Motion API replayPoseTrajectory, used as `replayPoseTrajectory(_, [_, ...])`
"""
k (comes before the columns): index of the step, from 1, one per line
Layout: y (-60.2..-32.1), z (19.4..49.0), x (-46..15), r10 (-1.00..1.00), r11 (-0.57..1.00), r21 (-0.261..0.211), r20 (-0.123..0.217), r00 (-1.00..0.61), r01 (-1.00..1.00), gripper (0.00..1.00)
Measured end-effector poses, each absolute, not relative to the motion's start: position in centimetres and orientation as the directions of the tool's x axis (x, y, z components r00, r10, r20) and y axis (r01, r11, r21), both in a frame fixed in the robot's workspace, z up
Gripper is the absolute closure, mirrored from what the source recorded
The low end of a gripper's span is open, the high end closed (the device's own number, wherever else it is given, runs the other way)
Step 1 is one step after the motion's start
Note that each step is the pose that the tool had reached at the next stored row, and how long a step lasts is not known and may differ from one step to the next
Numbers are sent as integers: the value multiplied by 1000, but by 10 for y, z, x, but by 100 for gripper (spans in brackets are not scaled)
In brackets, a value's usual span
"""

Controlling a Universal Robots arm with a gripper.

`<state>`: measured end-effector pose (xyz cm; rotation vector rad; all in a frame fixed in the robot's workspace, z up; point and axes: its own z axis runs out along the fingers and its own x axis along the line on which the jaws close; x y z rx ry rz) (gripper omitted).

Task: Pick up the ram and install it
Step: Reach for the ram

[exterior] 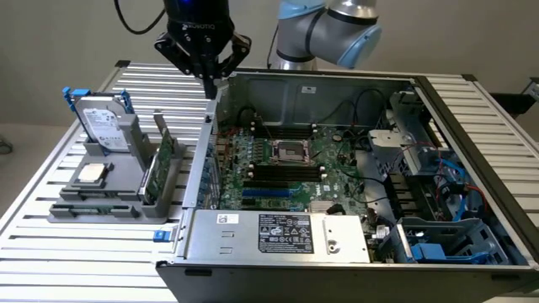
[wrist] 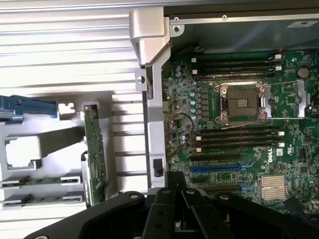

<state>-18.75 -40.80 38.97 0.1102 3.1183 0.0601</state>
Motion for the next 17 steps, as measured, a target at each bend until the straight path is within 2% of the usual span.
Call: replayPoseTrajectory(17, [-423, 380, -265, 71, 997, 39, -19, -997, 70, 89])
